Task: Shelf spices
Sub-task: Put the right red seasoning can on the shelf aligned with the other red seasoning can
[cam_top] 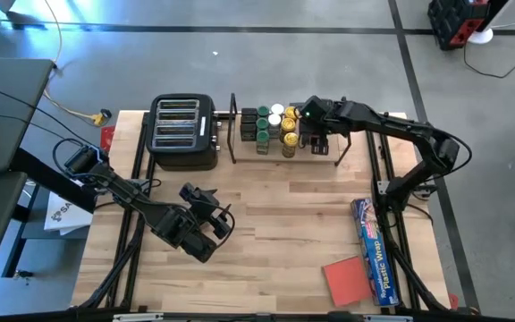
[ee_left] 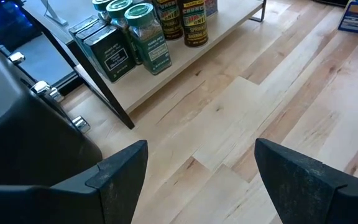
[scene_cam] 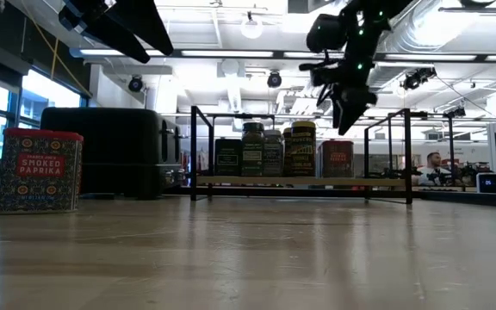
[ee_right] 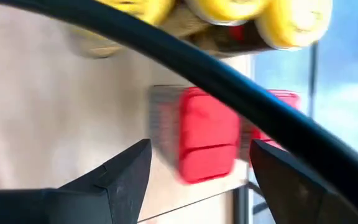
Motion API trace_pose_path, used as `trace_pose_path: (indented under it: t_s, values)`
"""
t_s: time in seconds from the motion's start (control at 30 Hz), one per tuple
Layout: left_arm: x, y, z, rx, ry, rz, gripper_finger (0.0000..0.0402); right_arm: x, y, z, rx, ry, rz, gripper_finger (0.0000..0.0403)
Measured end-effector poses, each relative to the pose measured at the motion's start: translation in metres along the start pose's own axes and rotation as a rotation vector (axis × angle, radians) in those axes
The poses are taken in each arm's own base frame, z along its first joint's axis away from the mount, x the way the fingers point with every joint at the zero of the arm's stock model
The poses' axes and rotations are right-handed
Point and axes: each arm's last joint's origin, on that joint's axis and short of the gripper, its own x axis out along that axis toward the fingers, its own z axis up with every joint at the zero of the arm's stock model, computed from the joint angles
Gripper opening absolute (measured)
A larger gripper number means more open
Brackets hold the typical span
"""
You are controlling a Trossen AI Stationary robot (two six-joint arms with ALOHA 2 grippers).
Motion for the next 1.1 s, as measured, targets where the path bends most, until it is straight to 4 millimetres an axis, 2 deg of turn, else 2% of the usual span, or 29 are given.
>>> trace_pose_path:
  t_s: [0.17,0.27,0.5,0.63,1.1]
  values:
    - [-0.001,-0.001,-0.001,0.002,-0.001,-0.005,0.0292,-0.011,0.016,-0.001,-0.049,-0.044,0.184,0.0262]
    - [-0.003,-0.001,-0.001,0.003,-0.004,-0.012,0.0292,-0.005,0.023,-0.005,-0.055,-0.05,0.283,0.0239]
    - [-0.005,-0.002,-0.002,0.006,-0.008,-0.016,0.0292,0.025,0.028,-0.018,-0.015,-0.045,0.259,0.0146]
    - [-0.005,-0.002,-0.002,0.006,-0.009,-0.016,0.0292,0.036,0.027,-0.023,0.009,-0.057,0.225,0.0114]
    - [-0.004,-0.002,-0.002,0.003,-0.008,-0.017,0.0292,0.04,0.024,-0.021,0.068,-0.067,0.117,0.0106]
